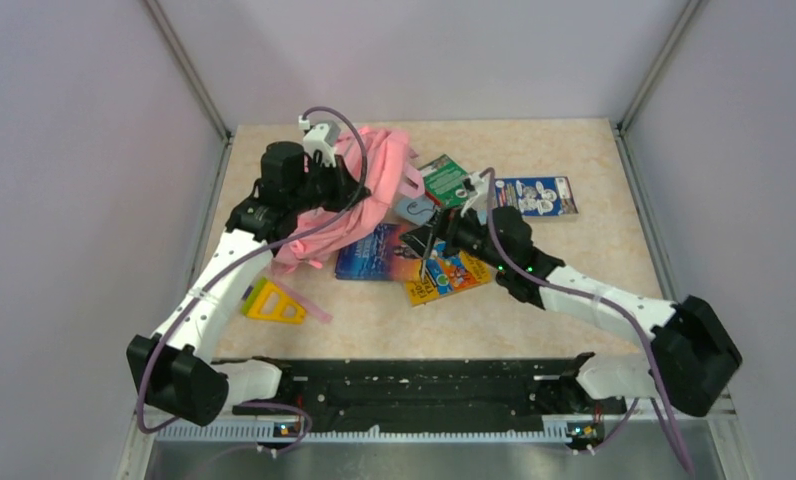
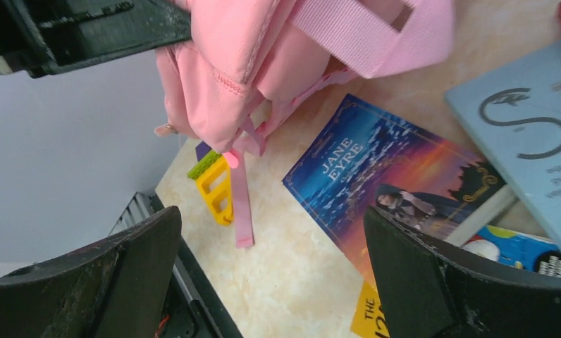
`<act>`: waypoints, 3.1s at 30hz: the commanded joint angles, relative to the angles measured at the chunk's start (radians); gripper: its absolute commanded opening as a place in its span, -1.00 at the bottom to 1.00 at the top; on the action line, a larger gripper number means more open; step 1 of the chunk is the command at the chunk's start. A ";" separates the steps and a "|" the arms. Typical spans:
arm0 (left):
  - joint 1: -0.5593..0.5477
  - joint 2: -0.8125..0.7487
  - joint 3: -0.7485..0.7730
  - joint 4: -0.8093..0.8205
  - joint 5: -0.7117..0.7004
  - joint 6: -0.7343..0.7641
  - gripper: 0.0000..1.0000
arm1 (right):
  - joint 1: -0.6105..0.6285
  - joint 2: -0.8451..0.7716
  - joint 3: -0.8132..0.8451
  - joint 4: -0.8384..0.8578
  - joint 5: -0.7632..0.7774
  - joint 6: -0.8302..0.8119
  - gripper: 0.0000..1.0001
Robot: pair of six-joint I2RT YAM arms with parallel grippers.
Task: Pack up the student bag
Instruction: Pick up the student bag at the center of the board.
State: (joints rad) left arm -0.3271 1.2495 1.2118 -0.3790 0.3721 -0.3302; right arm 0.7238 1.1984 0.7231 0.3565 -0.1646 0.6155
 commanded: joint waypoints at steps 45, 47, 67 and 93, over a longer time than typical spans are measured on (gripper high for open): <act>-0.181 -0.260 -0.191 -0.064 -0.011 0.412 0.78 | -0.092 0.080 0.471 -0.390 0.057 -0.362 -1.00; -0.185 -0.250 -0.200 -0.048 -0.001 0.405 0.79 | -0.092 0.074 0.461 -0.389 0.006 -0.363 -1.00; -0.283 -0.170 -0.261 0.038 -0.300 0.445 0.94 | -0.092 0.022 0.413 -0.424 -0.224 -0.375 -1.00; -0.198 -0.133 -0.187 0.006 -0.109 0.216 -1.00 | -0.084 -0.224 0.048 -0.350 0.110 -0.309 0.64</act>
State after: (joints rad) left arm -0.5549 1.1149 0.9497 -0.4114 0.1959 -0.0082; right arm 0.6277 1.0885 0.8497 -0.1062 -0.0628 0.2913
